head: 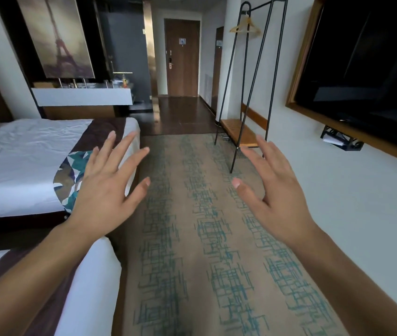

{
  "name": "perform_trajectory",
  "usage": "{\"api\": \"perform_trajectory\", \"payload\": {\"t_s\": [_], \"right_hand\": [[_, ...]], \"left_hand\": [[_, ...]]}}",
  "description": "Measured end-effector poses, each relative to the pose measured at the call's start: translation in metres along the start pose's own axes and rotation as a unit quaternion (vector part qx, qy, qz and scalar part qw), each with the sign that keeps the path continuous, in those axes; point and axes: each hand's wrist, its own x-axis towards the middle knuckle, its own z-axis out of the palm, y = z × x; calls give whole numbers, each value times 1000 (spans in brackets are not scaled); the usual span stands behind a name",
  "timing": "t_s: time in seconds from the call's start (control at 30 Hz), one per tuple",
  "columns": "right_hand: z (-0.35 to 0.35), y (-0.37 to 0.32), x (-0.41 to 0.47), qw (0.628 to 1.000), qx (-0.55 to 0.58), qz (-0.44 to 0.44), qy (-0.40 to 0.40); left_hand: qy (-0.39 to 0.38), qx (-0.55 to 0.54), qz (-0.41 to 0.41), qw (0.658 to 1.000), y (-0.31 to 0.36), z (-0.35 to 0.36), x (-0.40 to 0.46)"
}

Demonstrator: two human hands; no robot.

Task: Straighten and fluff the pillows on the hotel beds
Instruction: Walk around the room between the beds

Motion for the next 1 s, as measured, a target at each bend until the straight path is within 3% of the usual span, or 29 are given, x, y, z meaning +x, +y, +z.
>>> {"api": "perform_trajectory", "payload": {"t_s": [0.57, 1.0], "right_hand": [[192, 48, 265, 1000, -4, -15, 22], [320, 133, 470, 997, 56, -42, 22]], "left_hand": [[-13, 54, -8, 998, -238, 118, 212], [70, 134, -39, 988, -374, 211, 347]]}}
